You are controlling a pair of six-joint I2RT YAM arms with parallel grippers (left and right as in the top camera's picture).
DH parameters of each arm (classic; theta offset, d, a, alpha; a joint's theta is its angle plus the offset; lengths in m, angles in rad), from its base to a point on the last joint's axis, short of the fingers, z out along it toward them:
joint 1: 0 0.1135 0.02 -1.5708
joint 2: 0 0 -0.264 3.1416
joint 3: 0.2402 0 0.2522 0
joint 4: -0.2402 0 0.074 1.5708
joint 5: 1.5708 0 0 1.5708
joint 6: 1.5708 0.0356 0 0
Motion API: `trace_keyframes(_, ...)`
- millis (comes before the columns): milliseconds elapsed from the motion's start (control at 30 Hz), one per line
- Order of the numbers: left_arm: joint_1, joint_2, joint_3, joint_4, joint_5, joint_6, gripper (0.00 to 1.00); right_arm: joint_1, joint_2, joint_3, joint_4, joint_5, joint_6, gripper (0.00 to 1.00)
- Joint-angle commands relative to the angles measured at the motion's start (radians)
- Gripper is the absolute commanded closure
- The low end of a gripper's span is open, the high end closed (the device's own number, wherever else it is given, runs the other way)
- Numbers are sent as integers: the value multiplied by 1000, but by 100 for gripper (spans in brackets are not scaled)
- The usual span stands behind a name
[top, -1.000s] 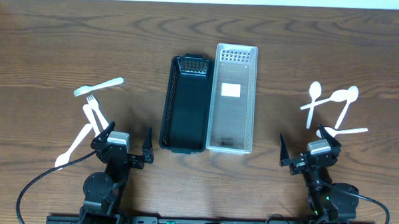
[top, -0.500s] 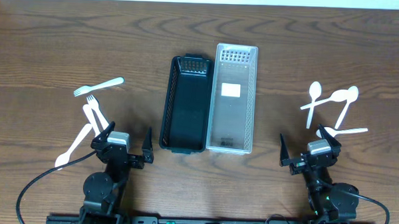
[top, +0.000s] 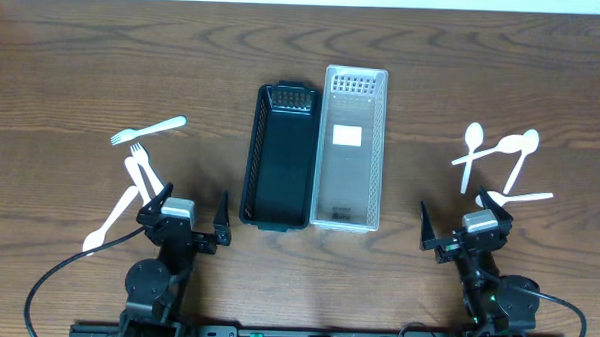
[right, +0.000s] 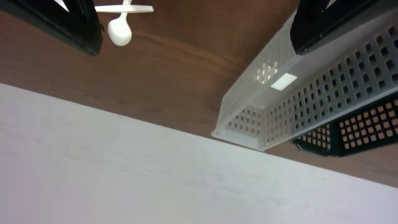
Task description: Pack container
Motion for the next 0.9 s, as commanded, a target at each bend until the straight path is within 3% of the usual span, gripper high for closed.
trace_keyframes(0,-2,1,-14,-39,10,-2,2,-5,0,-4,13,-11,34,1)
trace_keyframes(100,-2,1,-14,-38,10,-3,2,-5,0,-3,40,-13,89,1)
trace_keyframes(167,-2,2,-3,-20,10,-110,2,-5,0,1,76,-15,285,1)
trace_keyframes(233,-2,9,37,-35,11,-182,2,-5,0,15,81,-15,338,1)
trace_keyframes(467,-2,205,388,-226,-16,-98,2,-5,160,254,-20,86,265,1)
trace_keyframes(633,2,483,685,-491,-63,-98,2,-12,511,584,-261,87,227,1)
trace_keyframes(867,25,856,1096,-969,-61,-101,2,-54,1012,1179,-883,86,227,1)
